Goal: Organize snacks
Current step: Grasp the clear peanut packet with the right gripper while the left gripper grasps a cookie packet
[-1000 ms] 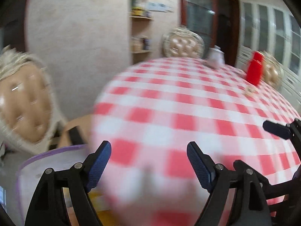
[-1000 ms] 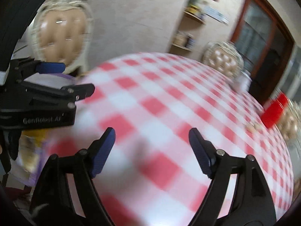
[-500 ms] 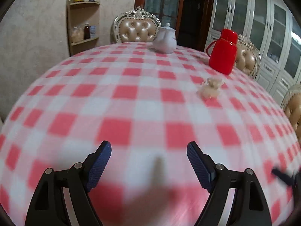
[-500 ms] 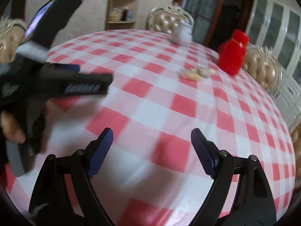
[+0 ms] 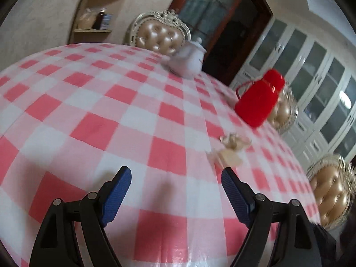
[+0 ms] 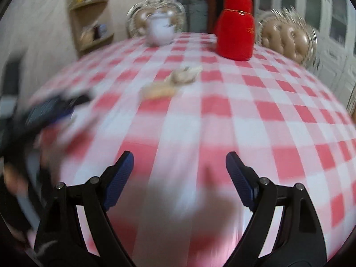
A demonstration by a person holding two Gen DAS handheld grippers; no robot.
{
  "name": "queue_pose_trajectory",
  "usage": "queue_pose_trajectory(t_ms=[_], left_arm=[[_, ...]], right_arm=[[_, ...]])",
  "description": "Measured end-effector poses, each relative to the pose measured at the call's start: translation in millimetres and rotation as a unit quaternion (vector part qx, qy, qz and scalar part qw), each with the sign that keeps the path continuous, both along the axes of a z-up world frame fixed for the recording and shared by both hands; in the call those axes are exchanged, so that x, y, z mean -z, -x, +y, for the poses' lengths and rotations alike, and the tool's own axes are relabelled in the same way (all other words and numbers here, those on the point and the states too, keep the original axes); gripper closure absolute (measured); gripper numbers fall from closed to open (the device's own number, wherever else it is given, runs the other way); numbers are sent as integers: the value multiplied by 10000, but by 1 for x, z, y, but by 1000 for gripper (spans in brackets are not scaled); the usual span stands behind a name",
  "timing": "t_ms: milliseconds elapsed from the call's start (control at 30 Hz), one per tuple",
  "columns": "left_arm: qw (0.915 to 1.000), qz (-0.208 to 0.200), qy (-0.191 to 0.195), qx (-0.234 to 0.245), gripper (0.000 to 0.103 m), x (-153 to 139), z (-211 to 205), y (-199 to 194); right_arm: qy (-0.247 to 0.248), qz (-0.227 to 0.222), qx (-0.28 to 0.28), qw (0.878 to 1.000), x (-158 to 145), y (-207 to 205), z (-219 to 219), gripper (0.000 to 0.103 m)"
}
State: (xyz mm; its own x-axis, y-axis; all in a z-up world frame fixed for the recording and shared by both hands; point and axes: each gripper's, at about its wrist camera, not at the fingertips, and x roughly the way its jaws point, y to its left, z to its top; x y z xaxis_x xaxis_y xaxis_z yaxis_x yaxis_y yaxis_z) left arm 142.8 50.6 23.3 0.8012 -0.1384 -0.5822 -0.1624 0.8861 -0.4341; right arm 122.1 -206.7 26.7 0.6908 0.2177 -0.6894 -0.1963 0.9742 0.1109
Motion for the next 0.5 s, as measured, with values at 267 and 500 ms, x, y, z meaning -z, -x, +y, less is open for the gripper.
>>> queue_pose_trajectory(t_ms=[267,500], left_arm=[[9990,-263,346,-87,19,-6,16,3],[9987,-384,300,-175,19,-10,17,5]], right_arm=[[-1382,516,790,9859,-8,-143,9,17],[-1406,1167,1404,9731,16,-197,30,17]])
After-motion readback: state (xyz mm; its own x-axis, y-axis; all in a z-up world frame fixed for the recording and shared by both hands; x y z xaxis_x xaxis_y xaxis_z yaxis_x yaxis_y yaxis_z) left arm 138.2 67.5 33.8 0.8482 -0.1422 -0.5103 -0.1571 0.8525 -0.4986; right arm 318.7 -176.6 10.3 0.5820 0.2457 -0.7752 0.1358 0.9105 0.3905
